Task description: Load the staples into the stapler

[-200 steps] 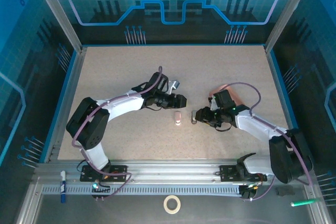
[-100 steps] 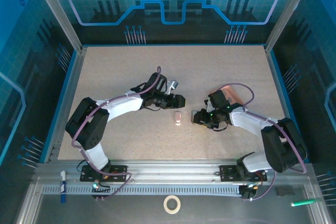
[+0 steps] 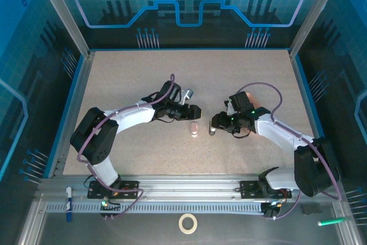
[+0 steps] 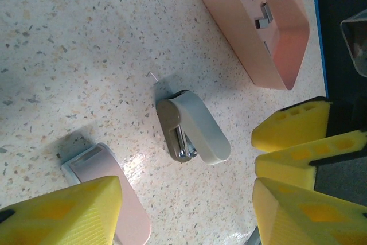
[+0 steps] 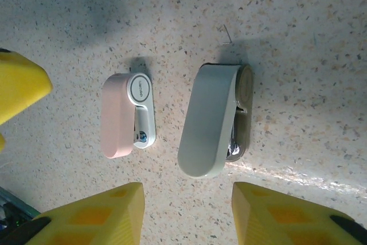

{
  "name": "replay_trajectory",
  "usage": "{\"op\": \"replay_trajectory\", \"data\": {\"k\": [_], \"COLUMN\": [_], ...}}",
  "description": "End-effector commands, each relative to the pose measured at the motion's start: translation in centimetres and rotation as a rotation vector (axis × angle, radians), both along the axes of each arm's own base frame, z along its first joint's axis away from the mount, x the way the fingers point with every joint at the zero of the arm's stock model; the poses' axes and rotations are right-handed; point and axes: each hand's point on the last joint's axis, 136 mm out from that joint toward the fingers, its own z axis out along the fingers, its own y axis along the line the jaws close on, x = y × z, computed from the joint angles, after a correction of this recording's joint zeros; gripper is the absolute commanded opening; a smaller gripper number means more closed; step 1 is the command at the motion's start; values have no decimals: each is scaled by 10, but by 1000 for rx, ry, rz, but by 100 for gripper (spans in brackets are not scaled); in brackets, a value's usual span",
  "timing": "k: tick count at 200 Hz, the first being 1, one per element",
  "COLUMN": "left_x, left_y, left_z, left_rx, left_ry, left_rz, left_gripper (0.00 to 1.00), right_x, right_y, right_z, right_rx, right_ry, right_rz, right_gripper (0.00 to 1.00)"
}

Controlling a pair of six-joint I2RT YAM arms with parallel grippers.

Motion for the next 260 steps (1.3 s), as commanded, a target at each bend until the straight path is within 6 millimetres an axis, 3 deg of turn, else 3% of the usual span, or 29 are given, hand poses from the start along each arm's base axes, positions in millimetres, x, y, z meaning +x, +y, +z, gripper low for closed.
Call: {"op": "replay_trajectory", "data": {"k": [1,112,260], "left_x": [0,0,-2], "left_y": [4,10,11], "left_z": [10,8,1], "left_rx": [-17,-16,-5], "left_ry": [-15,-11,6], "left_rz": [12,25,29], "left_gripper": [63,63,63], "right_x": [6,-2,-40], "right_y": [-4,-7,-28], "right_z": [-4,-45,-89], "right_rx": [-31,-86,-253], "right_ry": [22,133,275], "right_rz": [1,10,-16], "right_gripper": [45,31,21]}}
